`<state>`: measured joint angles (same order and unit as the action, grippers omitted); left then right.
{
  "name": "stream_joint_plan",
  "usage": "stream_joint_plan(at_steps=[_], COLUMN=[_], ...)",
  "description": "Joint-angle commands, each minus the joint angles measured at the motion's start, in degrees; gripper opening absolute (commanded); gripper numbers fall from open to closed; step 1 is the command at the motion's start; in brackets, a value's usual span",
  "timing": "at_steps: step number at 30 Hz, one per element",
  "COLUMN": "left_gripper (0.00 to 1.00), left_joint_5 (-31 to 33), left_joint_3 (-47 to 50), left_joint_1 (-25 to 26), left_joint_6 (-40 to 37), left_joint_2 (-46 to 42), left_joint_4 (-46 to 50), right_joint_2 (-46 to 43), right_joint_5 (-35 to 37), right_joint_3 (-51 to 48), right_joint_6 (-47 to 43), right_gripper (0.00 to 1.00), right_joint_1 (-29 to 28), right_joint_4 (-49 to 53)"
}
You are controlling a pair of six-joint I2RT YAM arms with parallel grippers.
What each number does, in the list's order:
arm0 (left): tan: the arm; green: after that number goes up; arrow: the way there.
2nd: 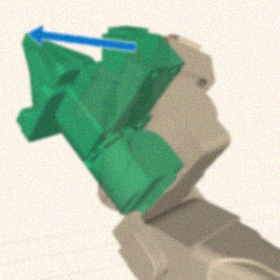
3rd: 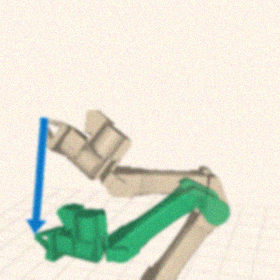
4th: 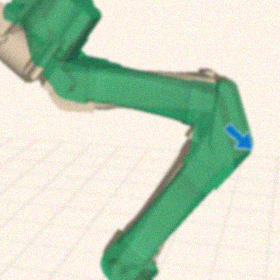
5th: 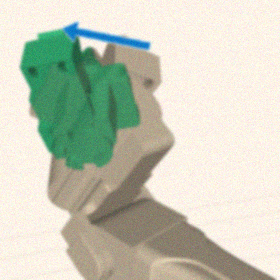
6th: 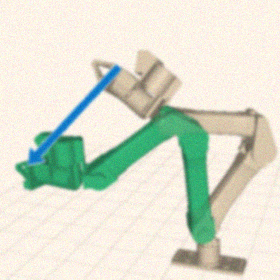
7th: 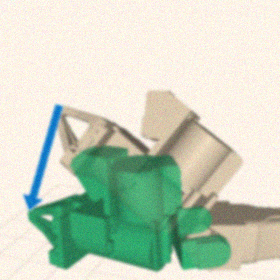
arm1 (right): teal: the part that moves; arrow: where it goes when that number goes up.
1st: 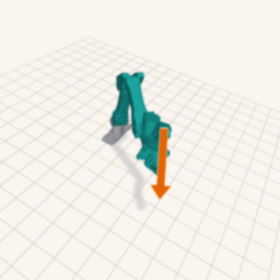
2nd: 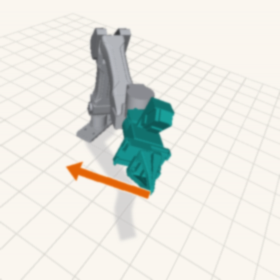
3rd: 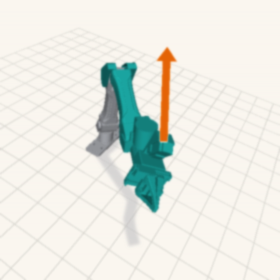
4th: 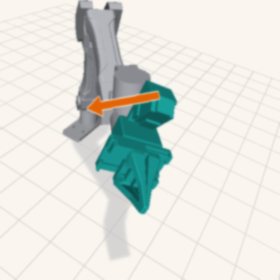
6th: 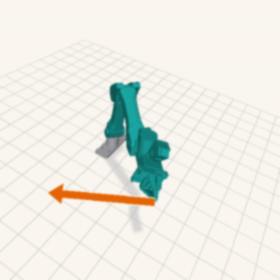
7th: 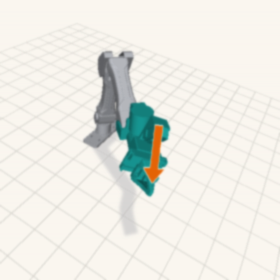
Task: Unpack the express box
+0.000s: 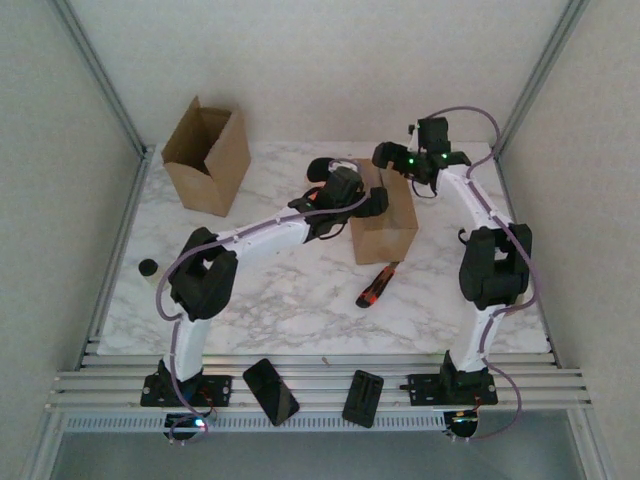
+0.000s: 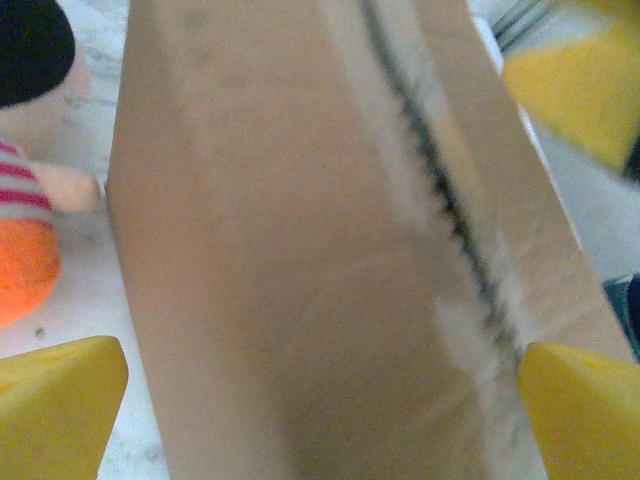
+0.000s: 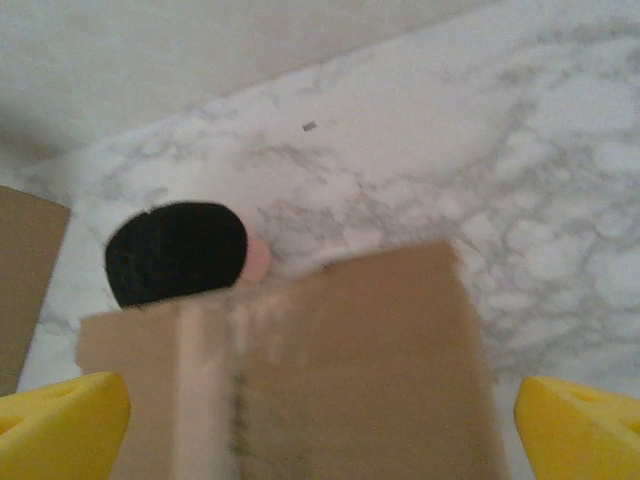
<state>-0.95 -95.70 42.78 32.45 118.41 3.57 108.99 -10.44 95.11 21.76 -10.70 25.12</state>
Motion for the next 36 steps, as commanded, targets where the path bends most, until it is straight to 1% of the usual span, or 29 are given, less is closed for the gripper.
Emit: stream_joint_plan(at_steps=[1,3,5,11,15,17,19,20,21,22,24,27,32,36], left_gripper=[1.0,1.0,1.0,1.0,0.99,0.98,0.95,0.93,0.9,0.87,0.8,0.74,0.65,0.65], left_joint_5=[-3.2,-3.53,-3.7,-4.95,-8.33,-10.17,-11.7,-12.32,-12.78,-13.05,-13.36,-14.02,-16.26,-17.85], left_joint_3=[-3.24,-5.55,-7.11,-7.31,-7.42,-7.33,-7.25,-7.22,-7.22,-7.25,-7.29,-7.32,-7.22,-7.69], left_joint_1=[-1.11,-1.12,-1.12,-1.12,-1.11,-1.04,-0.95,-0.87,-0.78,-0.77,-0.6,-0.6,-0.12,1.14], left_joint_6=[1.39,1.38,1.3,1.96,2.52,2.75,2.8,2.75,2.8,2.8,2.8,3.02,3.74,3.88], left_joint_2=[2.81,4.65,6.28,8.97,10.41,10.92,11.14,11.23,11.23,11.23,11.23,11.48,11.76,10.68], left_joint_4=[-3.58,-2.76,-1.68,-1.27,-1.92,-2.6,-3.26,-3.61,-3.85,-4.1,-4.5,-5.12,-6.78,-8.42], right_joint_2=[-2.88,-4.71,-5.61,-5.67,-6.81,-7.1,-6.95,-6.86,-6.79,-6.77,-6.86,-7.17,-7.79,-8.59], right_joint_5=[2.36,3.2,2.56,-6.3,-11.41,-13.82,-16.49,-17.52,-18.13,-18.52,-18.44,-18.26,-18.01,-17.66], right_joint_3=[-3.39,-5.22,-7.05,-14.31,-20.65,-22.92,-24.45,-25.02,-25.48,-25.67,-25.96,-26.19,-26.5,-26.03], right_joint_6=[-0.54,-1.08,-1.09,2.98,6.86,8.62,10.29,11.1,11.65,11.93,12.17,12.41,13.15,13.75], right_gripper=[0.99,0.99,0.99,0.99,0.97,0.92,0.81,0.74,0.68,0.63,0.58,0.53,0.52,0.52], right_joint_1=[0.15,0.16,0.38,0.5,0.47,0.33,0.33,0.12,-0.08,-0.32,-1.1,-2.16,-3.77,-5.67], right_joint_4=[4.66,4.27,3.86,-2.16,-7.61,-9.96,-12.03,-12.94,-13.57,-13.84,-14.18,-14.37,-15.27,-15.54])
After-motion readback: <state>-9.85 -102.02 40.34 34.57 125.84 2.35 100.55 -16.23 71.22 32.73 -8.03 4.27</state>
